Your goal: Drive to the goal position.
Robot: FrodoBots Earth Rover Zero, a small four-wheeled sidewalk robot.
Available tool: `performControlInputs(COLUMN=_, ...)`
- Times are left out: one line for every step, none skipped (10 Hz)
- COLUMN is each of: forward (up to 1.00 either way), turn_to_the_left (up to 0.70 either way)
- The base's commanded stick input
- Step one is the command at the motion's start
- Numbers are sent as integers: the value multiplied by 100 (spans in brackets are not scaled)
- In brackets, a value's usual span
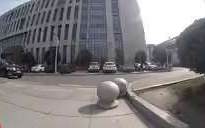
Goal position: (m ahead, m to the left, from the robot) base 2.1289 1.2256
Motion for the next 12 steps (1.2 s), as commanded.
performControlInputs(forward=0, turn_to_the_left=70)
performControlInputs(forward=0, turn_to_the_left=70)
performControlInputs(forward=0, turn_to_the_left=70)
performControlInputs(forward=0, turn_to_the_left=70)
performControlInputs(forward=0, turn_to_the_left=70)
performControlInputs(forward=0, turn_to_the_left=70)
performControlInputs(forward=0, turn_to_the_left=70)
performControlInputs(forward=0, turn_to_the_left=70)
performControlInputs(forward=0, turn_to_the_left=70)
performControlInputs(forward=0, turn_to_the_left=70)
performControlInputs(forward=0, turn_to_the_left=70)
performControlInputs(forward=0, turn_to_the_left=70)
